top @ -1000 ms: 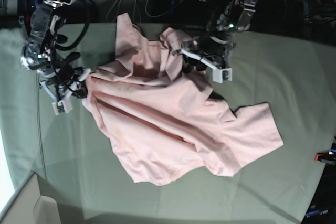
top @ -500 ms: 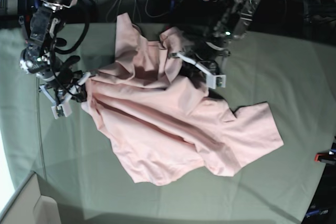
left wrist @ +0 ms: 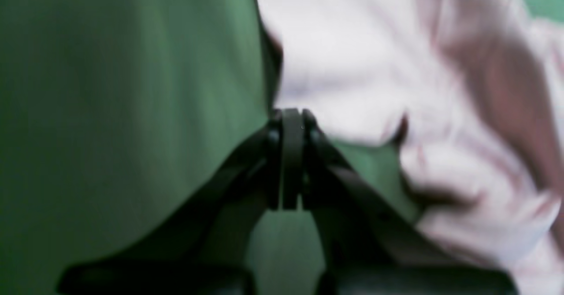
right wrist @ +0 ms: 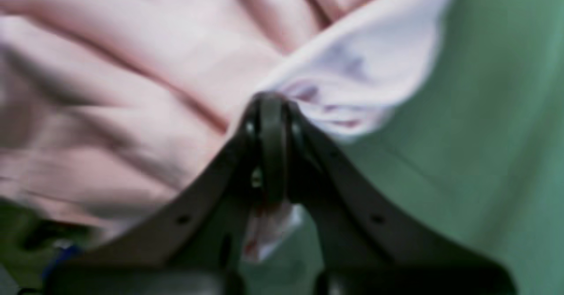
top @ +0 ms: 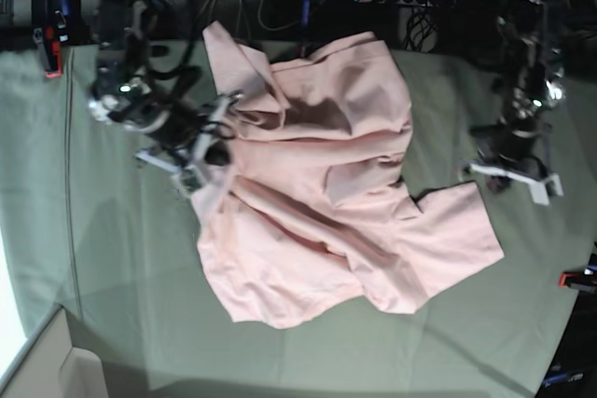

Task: Layout the t-shirt on the table in an organized manner, then fold the t-shirt properly
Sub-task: 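Grasp the shirt with both grippers at opposite ends of the bunch, then pull the shirt apart, left gripper dragging its end away from the right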

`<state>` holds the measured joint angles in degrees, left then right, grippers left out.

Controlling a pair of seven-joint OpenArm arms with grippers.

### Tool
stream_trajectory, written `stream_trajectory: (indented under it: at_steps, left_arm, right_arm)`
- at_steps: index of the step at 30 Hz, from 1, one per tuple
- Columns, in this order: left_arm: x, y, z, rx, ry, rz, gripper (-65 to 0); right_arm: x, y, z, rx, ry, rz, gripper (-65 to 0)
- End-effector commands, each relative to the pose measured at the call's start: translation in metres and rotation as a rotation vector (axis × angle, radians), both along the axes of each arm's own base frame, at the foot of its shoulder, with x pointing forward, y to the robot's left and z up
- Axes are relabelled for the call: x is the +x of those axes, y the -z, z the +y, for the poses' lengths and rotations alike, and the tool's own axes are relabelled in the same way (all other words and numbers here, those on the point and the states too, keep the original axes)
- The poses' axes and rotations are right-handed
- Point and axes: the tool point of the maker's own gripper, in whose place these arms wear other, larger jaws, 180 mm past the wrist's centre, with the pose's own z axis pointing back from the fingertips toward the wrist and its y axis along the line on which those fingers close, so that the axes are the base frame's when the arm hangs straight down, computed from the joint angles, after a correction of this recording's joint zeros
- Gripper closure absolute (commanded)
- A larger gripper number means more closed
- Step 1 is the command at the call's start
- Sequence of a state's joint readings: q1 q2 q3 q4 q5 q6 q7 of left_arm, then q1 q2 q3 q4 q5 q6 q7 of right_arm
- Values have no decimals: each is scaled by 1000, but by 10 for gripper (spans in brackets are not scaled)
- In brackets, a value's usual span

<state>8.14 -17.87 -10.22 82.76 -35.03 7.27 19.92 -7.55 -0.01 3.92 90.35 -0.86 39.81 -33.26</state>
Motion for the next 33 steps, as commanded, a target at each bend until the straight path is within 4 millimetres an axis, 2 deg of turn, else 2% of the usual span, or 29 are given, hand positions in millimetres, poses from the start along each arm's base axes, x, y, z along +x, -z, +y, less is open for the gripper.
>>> stream_trajectory:
  at_steps: [1, 4, 5, 7, 9, 12, 15, 20, 24, 28, 30, 33]
  left_arm:
    - [11, -23, 11, 27, -5, -68, -4]
    - [12, -39, 7, 15, 3, -91, -13]
    - [8, -37, 3, 2, 13, -67, -21]
    - [-1, -27, -18, -63, 42, 2, -54]
    - [-10, -18, -38, -146, 45, 58, -121]
    - [-31, -1, -60, -259, 34, 157, -237]
    - [-49, 8, -81, -327, 43, 214, -321]
    - [-83, 21, -94, -352, 37, 273, -376]
    - [-92, 35, -103, -364, 48, 319, -377]
    - [-101, 53, -136, -390, 125, 388, -375]
    - [-96, 56, -149, -398, 161, 397, -369]
    - [-102, 70, -159, -408, 182, 446, -287]
  right_arm:
    - [10, -16, 9, 27, -19, -58, -45]
    - [9, -15, 14, 10, -47, -41, -146]
    - [9, -14, 13, 1, -48, -34, -182]
    - [17, -18, 11, -14, -50, -41, -260]
    - [20, -17, 0, -51, -52, -35, -334]
    - [28, -22, -4, -63, -52, -52, -401]
    - [33, -25, -14, -77, -38, -61, -413]
    - [37, -28, -18, -80, -25, -69, -413]
    - [38, -28, -18, -79, -25, -70, -413]
    - [36, -27, -16, -76, -25, -66, -413]
    - [36, -27, -16, -76, -25, -66, -413]
    - [35, -26, -16, -76, -25, -64, -413]
